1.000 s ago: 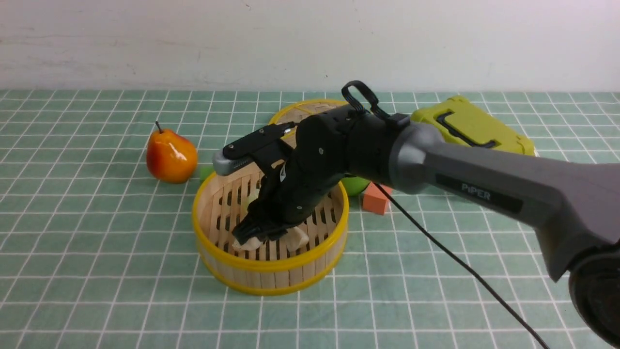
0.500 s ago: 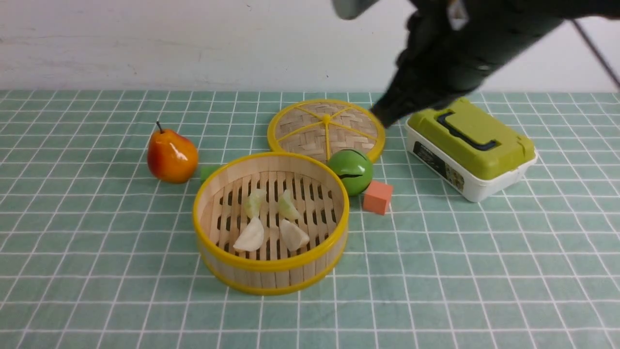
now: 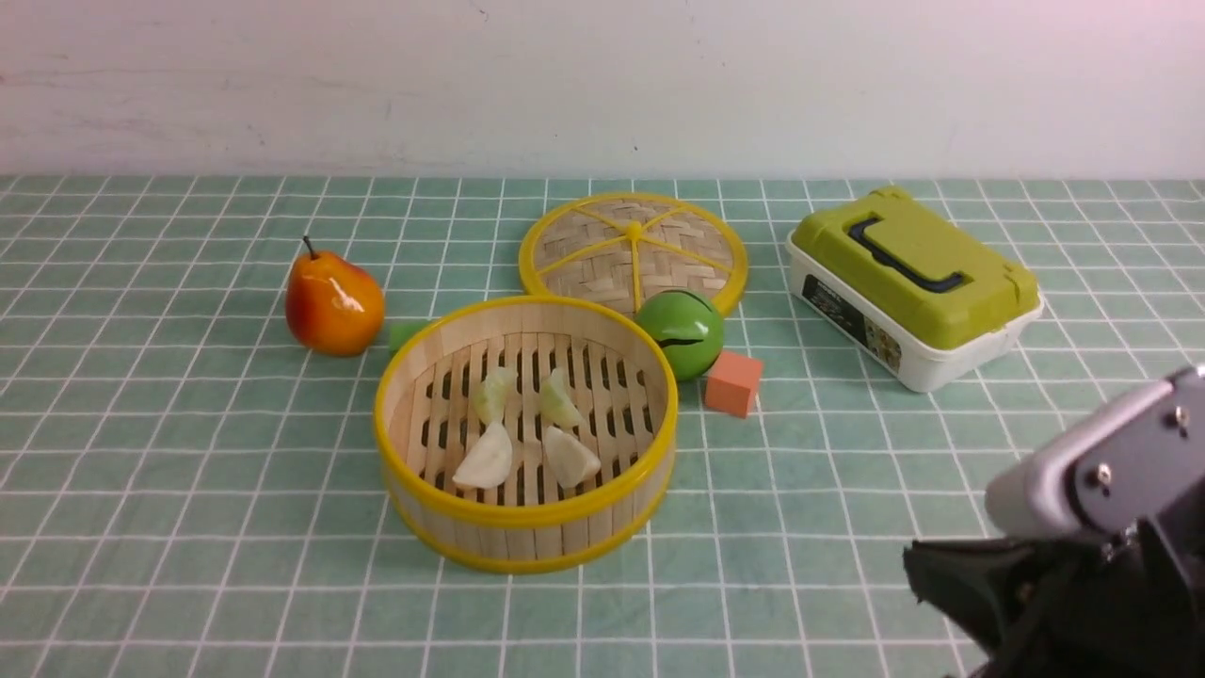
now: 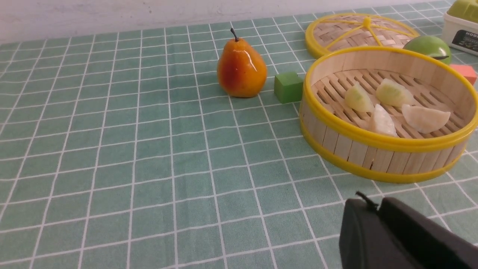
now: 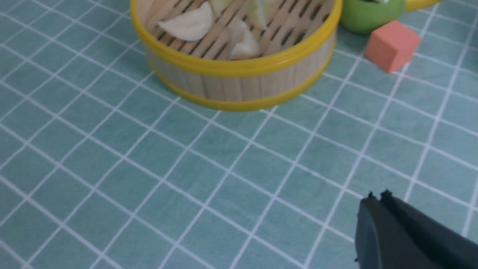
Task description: Put the dumplings into the steamer on the table with the blue tablecloth.
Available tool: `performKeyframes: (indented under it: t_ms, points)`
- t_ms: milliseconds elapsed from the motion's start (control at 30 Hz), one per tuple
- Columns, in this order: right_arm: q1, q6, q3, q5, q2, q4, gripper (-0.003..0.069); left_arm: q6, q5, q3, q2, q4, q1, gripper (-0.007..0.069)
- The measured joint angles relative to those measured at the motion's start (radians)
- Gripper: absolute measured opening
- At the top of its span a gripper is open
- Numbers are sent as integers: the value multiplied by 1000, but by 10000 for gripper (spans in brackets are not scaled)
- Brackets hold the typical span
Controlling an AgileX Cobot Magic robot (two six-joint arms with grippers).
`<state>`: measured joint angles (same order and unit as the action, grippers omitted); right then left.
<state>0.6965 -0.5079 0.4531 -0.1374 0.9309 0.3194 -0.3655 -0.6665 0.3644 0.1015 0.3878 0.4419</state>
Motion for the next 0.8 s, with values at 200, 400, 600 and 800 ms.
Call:
performKeyframes:
  t_ms: [200, 400, 600, 800]
  points:
    - [-10, -86, -87, 207, -2, 8, -13, 0, 0, 0, 0, 0, 0, 63]
    - [-100, -103, -94, 174, -88, 18, -12, 0, 1, 0, 0, 0, 0, 70]
    - [-227, -79, -146, 103, -356, 83, -12, 0, -2, 0, 0, 0, 0, 72]
    - [-428, -51, -303, 59, -732, 54, -6, 0, -3, 0, 0, 0, 0, 78]
